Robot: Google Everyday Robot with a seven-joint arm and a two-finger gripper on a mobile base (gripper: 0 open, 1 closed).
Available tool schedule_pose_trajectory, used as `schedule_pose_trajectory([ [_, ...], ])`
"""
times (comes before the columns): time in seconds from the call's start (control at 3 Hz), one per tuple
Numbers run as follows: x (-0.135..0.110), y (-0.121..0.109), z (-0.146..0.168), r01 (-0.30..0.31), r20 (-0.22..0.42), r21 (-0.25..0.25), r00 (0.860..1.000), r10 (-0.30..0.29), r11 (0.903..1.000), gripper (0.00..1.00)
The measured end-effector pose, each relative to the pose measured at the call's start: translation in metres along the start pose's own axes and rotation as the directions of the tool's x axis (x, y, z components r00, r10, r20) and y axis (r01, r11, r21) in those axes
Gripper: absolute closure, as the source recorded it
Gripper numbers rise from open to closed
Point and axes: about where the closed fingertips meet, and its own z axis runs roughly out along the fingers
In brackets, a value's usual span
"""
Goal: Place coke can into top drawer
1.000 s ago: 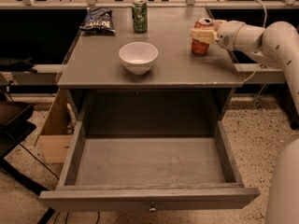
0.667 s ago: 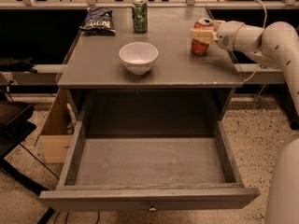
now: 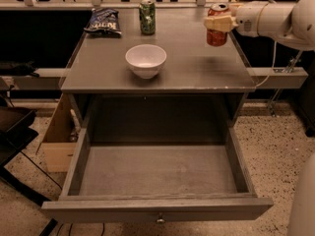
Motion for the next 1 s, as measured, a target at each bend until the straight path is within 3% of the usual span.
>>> schedule_pose_trajectory([
  [0.33, -0.030, 0.031, -0.040, 0.040, -0.026, -0.022, 0.999, -0.041, 0.9990, 1.00],
  [0.67, -0.033, 0.080, -0.102, 0.058, -0.055, -0.068, 0.997, -0.062, 0.9960, 1.00],
  [1.0, -0.018, 0.108, -0.138, 0.052, -0.063, -0.128, 0.996, -0.060, 0.9905, 1.00],
])
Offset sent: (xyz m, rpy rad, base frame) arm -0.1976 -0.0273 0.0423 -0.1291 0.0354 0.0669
